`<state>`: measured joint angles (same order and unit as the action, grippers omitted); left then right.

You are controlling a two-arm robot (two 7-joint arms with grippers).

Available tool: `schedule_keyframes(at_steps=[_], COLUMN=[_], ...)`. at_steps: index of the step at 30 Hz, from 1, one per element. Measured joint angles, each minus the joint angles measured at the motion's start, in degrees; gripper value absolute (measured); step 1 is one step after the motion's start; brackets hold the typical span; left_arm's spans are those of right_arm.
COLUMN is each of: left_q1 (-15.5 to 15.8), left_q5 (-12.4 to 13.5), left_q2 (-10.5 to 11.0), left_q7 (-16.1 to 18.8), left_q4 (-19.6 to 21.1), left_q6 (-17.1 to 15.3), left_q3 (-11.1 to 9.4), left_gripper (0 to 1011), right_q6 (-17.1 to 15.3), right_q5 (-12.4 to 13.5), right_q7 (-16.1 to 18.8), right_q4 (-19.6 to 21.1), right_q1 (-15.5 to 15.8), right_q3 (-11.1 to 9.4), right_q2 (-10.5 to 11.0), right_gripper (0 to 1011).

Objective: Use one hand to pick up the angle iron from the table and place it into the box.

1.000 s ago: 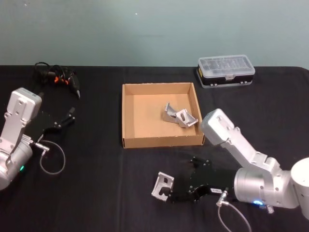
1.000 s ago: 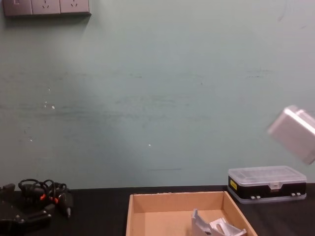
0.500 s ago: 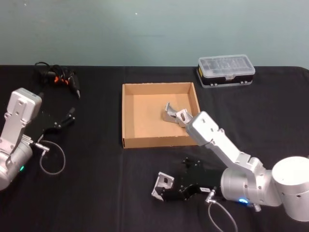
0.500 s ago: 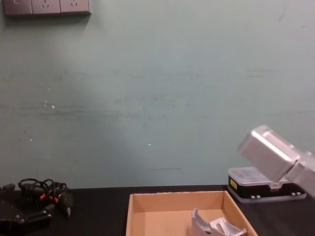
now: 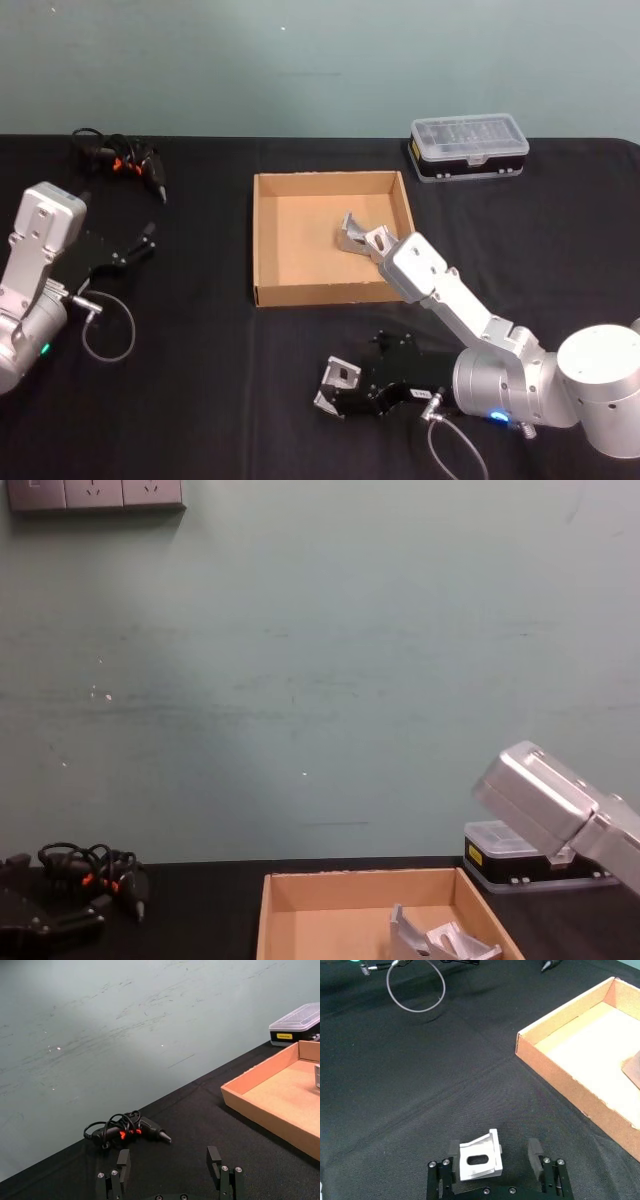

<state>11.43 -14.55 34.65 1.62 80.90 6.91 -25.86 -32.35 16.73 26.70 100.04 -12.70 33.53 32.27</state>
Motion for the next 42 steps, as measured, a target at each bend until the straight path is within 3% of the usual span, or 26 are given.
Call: schedule_keyframes(at_steps=[9, 10, 13, 18, 22, 23, 27, 42], left_q1=[0.0, 0.0, 0.0, 0.0, 0.0, 0.0, 0.0, 0.0], left_q5=[0.0, 0.0, 0.0, 0.0, 0.0, 0.0, 0.0, 0.0], left_q2=[0.0, 0.0, 0.0, 0.0, 0.0, 0.0, 0.0, 0.0], left_q7=[0.0, 0.0, 0.0, 0.0, 0.0, 0.0, 0.0, 0.0], left_q4=[0.0, 0.0, 0.0, 0.0, 0.0, 0.0, 0.0, 0.0], left_q6=[0.0, 0.0, 0.0, 0.0, 0.0, 0.0, 0.0, 0.0], left_q3=[0.0, 0.0, 0.0, 0.0, 0.0, 0.0, 0.0, 0.0], left_gripper=[1000, 1000, 1000, 1000, 1000, 1000, 1000, 1000], right_q6=[0.02, 0.02, 0.03, 0.05, 0.08, 0.09, 0.09, 0.46], right_q5=[0.04, 0.05, 0.06, 0.09, 0.11, 0.12, 0.13, -0.44], right_q7=[-0.01, -0.01, -0.01, -0.01, -0.01, -0.01, -0.01, -0.44], right_q4=[0.15, 0.16, 0.18, 0.2, 0.22, 0.23, 0.25, 1.05], right_q1=[0.07, 0.07, 0.09, 0.12, 0.13, 0.13, 0.13, 0.47], right_q3=[-0.07, -0.08, -0.1, -0.13, -0.14, -0.14, -0.14, -0.37], right_q2=[0.09, 0.09, 0.11, 0.13, 0.15, 0.16, 0.18, 0.33], right_gripper=[651, 583, 520, 316, 244, 177, 78, 56])
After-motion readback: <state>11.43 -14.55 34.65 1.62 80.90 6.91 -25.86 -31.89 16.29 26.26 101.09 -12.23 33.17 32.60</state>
